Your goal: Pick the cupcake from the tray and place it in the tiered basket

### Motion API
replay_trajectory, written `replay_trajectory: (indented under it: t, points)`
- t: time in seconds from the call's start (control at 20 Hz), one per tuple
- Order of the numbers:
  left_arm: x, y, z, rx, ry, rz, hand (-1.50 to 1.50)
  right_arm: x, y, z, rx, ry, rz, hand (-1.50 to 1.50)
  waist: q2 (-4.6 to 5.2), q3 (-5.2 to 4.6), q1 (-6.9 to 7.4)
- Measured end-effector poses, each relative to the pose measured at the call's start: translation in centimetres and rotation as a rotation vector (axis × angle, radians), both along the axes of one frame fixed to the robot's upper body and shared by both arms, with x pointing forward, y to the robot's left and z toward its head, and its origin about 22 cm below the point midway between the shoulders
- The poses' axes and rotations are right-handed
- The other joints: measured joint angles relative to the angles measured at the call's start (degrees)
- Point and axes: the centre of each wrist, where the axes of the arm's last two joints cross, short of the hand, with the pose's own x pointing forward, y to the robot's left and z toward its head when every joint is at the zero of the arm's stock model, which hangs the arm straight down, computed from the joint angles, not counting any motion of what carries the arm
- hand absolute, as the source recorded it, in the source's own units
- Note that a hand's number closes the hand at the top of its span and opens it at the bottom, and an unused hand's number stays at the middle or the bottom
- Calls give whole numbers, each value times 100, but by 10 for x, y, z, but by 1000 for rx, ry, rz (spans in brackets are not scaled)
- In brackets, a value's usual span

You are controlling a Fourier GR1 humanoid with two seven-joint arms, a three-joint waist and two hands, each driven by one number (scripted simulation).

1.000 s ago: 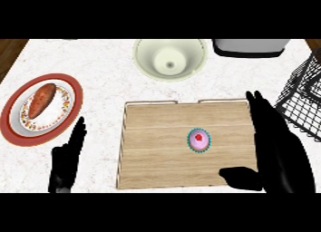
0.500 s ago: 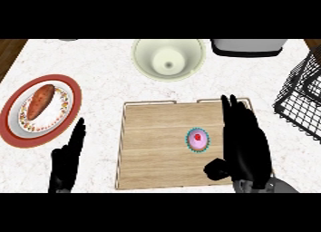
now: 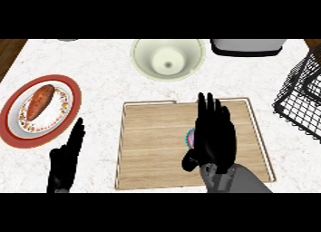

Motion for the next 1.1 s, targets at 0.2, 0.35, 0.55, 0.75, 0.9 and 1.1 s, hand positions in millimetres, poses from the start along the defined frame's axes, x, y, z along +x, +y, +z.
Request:
replay_trajectory:
  t: [0.2, 0.35, 0.55, 0.75, 0.9, 1.1]
  points:
    - [0, -1, 0, -6, 2, 1, 0, 7, 4, -9, -19, 66, -19, -150, -3, 3, -33]
    - [-1, -1, -1, -9, -4, 0, 0, 13, 5, -11, -23, 104, -33, -150, -4, 4, -25]
    - [1, -1, 0, -13, -1, 8, 0, 18, 4, -15, -31, 145, -44, -150, -2, 3, -21]
    - [0, -2, 0, -10, -1, 7, 0, 21, 3, -19, -43, 173, -49, -150, -5, 8, -16]
    - [1, -3, 0, -11, 0, 8, 0, 25, 1, -21, -48, 197, -55, -150, -3, 9, -12]
    - [2, -6, 1, -10, 5, 8, 0, 29, -2, -24, -42, 236, -64, -150, 2, 7, -6]
